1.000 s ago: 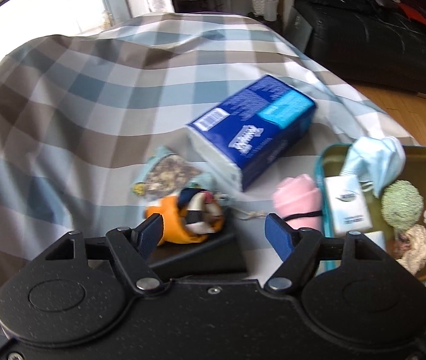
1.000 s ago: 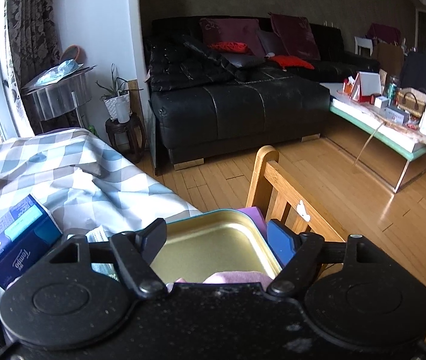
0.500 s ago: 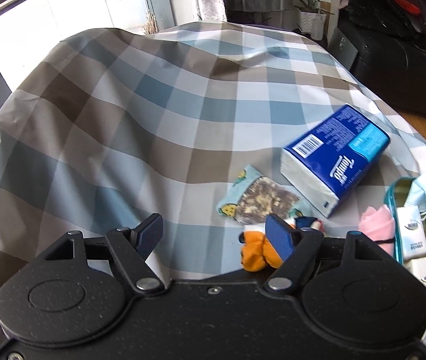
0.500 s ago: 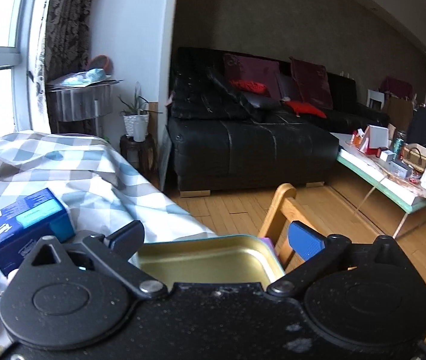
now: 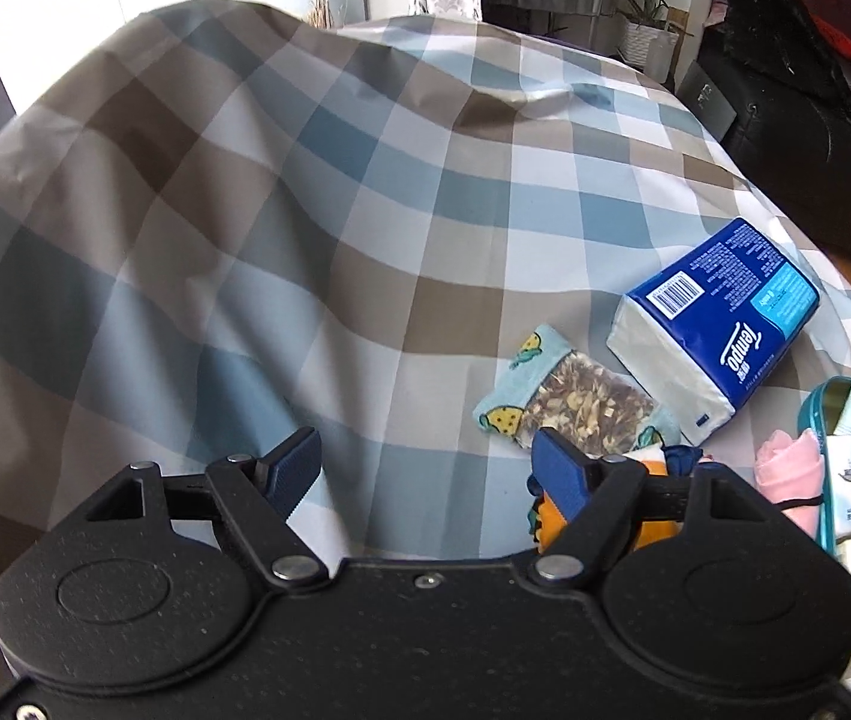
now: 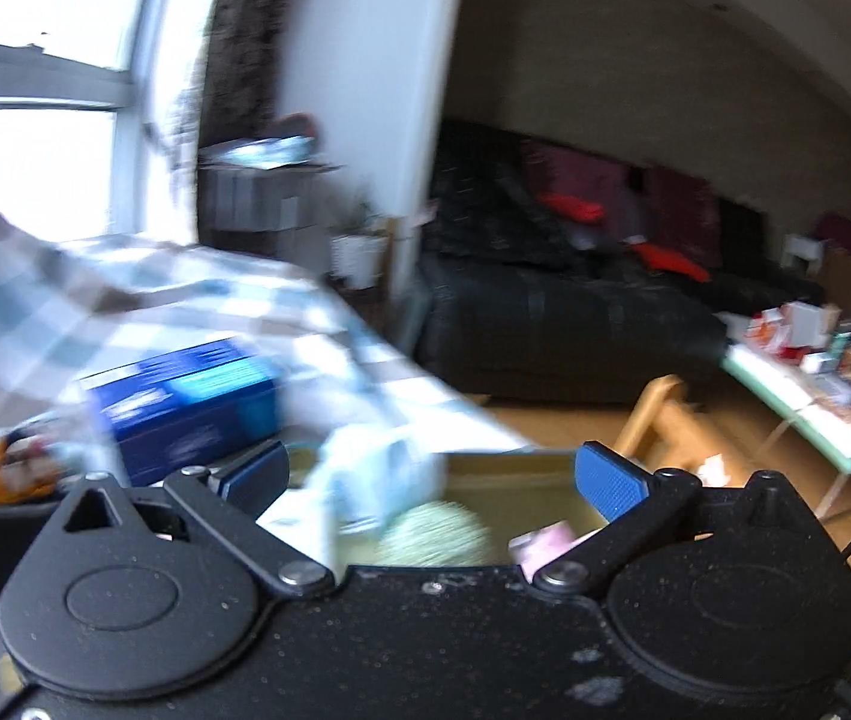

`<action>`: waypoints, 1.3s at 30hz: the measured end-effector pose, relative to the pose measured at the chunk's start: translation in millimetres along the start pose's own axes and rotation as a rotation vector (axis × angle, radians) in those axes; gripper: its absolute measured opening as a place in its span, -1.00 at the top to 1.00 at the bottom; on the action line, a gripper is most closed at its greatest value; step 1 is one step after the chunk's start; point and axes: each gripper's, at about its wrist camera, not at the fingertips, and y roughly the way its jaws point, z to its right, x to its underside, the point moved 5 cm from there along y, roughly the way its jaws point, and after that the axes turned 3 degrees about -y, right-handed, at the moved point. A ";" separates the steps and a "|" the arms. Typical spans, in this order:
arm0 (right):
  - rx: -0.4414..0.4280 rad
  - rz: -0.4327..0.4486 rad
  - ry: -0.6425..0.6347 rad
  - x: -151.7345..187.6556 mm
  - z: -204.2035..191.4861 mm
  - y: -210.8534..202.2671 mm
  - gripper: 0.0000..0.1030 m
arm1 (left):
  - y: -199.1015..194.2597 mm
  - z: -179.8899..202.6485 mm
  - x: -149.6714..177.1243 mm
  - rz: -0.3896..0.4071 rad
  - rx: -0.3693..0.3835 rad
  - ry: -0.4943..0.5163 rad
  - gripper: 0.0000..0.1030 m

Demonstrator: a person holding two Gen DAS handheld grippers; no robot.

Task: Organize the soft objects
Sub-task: 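Move the right gripper to the rolled pink towel with black band while the left withdraws, then grasp the rolled pink towel with black band with the right gripper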

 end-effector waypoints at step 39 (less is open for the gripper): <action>-0.242 -0.370 -0.365 20.5 -146.5 102.0 0.33 | -18.5 -11.9 -8.7 0.027 0.079 -0.089 -0.44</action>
